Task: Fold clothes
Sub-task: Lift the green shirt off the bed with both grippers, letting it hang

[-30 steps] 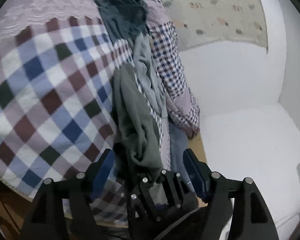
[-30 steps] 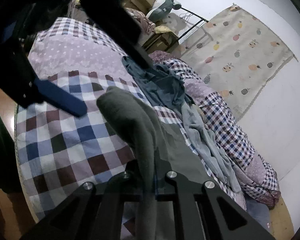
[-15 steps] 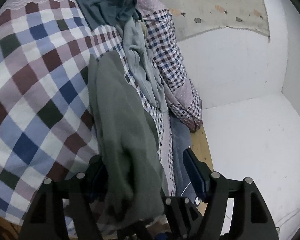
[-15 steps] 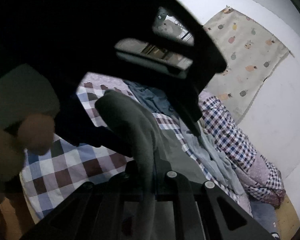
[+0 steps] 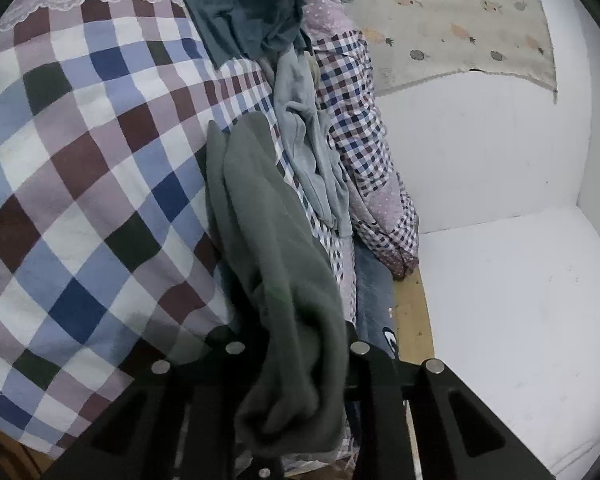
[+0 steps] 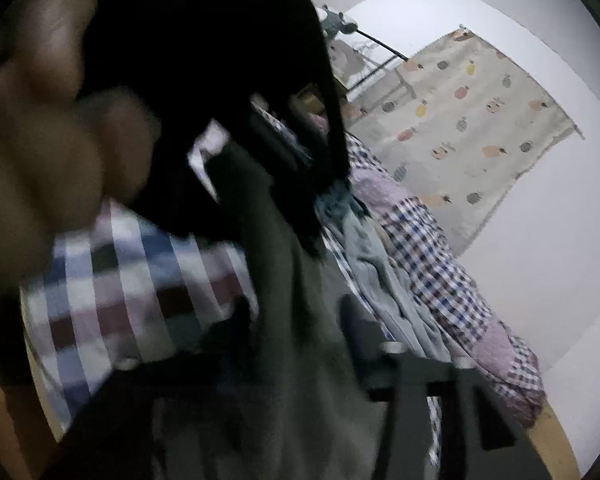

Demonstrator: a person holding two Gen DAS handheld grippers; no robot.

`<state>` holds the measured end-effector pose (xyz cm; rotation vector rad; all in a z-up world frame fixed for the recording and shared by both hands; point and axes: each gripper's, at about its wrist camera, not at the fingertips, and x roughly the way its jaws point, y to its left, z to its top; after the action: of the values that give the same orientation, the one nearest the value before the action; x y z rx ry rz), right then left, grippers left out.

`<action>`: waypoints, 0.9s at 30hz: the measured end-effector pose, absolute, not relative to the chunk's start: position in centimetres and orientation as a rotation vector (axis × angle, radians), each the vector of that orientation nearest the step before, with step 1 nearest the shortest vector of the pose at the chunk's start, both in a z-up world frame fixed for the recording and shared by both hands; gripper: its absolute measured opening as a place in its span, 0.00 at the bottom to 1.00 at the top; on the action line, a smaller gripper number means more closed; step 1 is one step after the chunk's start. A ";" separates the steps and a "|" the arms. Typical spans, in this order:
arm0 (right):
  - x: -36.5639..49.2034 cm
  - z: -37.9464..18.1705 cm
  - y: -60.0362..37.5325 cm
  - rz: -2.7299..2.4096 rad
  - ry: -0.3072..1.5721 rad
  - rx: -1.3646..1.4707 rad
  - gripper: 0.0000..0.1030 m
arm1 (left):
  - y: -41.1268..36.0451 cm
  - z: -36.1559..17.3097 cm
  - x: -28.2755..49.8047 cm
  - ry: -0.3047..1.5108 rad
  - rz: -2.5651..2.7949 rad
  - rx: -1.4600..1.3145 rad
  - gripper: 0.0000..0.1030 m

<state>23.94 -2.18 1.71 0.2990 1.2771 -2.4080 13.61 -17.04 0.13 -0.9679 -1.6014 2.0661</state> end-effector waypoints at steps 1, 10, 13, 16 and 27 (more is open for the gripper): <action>24.0 1.4 -1.6 -2.428 1.301 0.310 0.58 | -17.1 0.2 13.5 -1.608 2.053 -0.973 0.17; 23.5 -0.5 6.0 -2.606 1.452 0.551 0.62 | -17.4 2.0 12.5 -1.603 1.995 -0.991 0.15; 23.4 -0.7 9.5 -2.660 1.495 0.658 0.62 | -17.4 2.6 11.9 -1.613 1.978 -0.984 0.14; 23.4 -1.0 12.8 -2.700 1.541 0.760 0.62 | -17.5 3.1 11.6 -1.615 1.970 -0.975 0.13; 23.6 -1.8 18.0 -2.583 1.748 0.746 0.47 | -17.6 3.1 11.4 -1.609 1.988 -0.992 0.13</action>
<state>23.56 18.02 -1.84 0.7464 1.7478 -2.5830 11.42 -17.59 3.15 -0.9923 -1.6089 1.9882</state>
